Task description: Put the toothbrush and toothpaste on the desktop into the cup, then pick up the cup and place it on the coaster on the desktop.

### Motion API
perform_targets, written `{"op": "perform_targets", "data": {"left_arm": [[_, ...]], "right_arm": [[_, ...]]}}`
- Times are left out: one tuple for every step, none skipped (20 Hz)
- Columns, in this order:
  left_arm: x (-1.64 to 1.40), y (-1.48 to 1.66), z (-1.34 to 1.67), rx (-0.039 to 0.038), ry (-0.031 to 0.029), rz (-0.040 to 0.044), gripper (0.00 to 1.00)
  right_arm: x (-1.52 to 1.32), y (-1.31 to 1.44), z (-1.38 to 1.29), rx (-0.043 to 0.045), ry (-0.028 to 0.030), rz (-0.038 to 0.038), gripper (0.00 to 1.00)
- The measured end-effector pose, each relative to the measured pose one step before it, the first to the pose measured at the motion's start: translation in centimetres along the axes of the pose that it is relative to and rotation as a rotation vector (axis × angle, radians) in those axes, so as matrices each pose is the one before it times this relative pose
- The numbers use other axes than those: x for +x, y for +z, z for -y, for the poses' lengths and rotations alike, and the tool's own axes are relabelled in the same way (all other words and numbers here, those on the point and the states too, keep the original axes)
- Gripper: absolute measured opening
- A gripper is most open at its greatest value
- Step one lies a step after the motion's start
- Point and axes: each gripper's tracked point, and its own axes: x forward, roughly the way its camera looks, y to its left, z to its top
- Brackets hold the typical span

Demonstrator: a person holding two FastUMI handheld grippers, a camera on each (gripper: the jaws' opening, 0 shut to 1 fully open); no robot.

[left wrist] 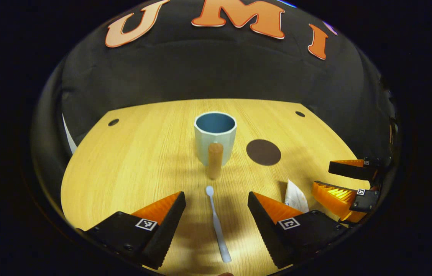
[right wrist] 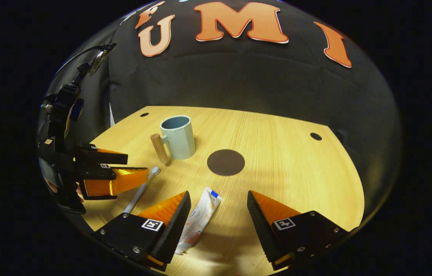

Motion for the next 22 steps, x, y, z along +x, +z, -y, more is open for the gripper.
{"op": "perform_targets", "data": {"left_arm": [[0.36,-0.407,0.0,-0.00713,0.00187,-0.02133,0.99],[0.241,-0.446,-0.082,-0.00497,0.0078,-0.01664,0.99],[0.373,-0.306,-0.111,-0.00586,0.00628,-0.01816,1.0],[0.392,-0.453,0.078,-0.01029,0.00084,-0.01702,0.99],[0.272,-0.57,0.052,-0.01169,-0.00106,-0.02715,0.98],[0.194,-0.647,-0.048,-0.01244,-0.00429,-0.02946,0.98],[-0.008,-0.564,-0.119,-0.01296,0.00551,-0.03225,0.97],[0.053,-0.494,0.109,-0.00893,0.00114,-0.02713,0.96],[0.079,-0.234,-0.051,-0.00922,0.00493,-0.01827,0.87],[0.435,-0.46,-0.063,-0.01231,0.00314,-0.01262,0.82],[0.52,-0.438,0.084,-0.00843,0.00358,-0.01381,0.67],[0.283,-0.303,0.107,-0.01035,0.00578,-0.01146,0.61],[0.354,-0.336,0.093,-0.00959,0.00054,-0.01344,0.46],[-0.15,-0.283,-0.381,-0.01014,0.01858,-0.0093,0.47],[0.293,0.322,-0.127,-0.00439,0.00878,0.00806,0.4],[-0.368,-0.109,-0.068,0.00252,0.00815,-0.01504,0.35],[-0.042,0.026,-0.1,0.00457,0.00468,-0.00165,0.24],[0.227,-0.141,0.026,-0.00092,0.00062,-0.00035,0.2],[-0.055,0.01,-0.063,-0.00456,0.00325,0.00365,0.22],[0.083,0.121,0.156,-0.00851,-0.00349,0.00441,0.22],[0.057,0.137,0.1,0.00414,-0.00955,0.00505,0.15],[-0.228,0.217,-0.085,0.00009,-0.00305,0.01128,0.11]], "right_arm": [[0.531,-0.615,-0.178,0.00541,0.00186,-0.03102,0.88],[0.444,-0.413,-0.291,0.00768,0.00446,-0.0225,0.87],[0.465,-0.352,-0.249,0.00798,0.00304,-0.02271,0.86],[0.388,-0.487,-0.173,0.0084,0.00541,-0.02134,0.83],[0.442,-0.546,-0.289,0.00678,0.00888,-0.02386,0.82],[0.418,-0.759,-0.509,0.00099,0.01352,-0.02651,0.81],[0.382,-0.621,-0.337,-0.00529,0.00487,-0.02292,0.81],[0.356,-0.48,-0.192,-0.01119,-0.0008,-0.01526,0.81],[0.2,-0.323,-0.184,-0.00814,0.00584,-0.00949,0.8],[0.31,-0.266,-0.444,-0.00258,0.00724,-0.00838,0.72],[0.364,-0.145,-0.205,-0.00081,0.00051,-0.0081,0.74],[0.186,0.108,-0.101,0.00516,-0.0014,0.01246,0.67],[0.151,-0.096,-0.014,0.01427,0.00513,-0.00895,0.6],[-0.349,0.205,0.182,0.01659,0.00174,0.01064,0.55],[0.189,-0.002,0.158,0.01646,-0.00354,0.00034,0.49],[0.161,0.17,0.28,0.02225,-0.00432,0.01215,0.29],[0.208,0.08,-0.072,0.0116,0.01119,0.00204,0.22],[0.12,0.11,-0.101,0.00609,0.00936,0.00539,0.17],[0.061,0.048,0.062,-0.00083,0.00227,0.00473,0.17],[0.085,0.053,0.106,-0.00807,-0.00305,0.00739,0.16],[-0.072,0.138,0.155,-0.01669,-0.00854,0.00879,0.15],[-0.136,0.046,0.161,-0.0194,-0.01135,0.01072,0.13]]}}
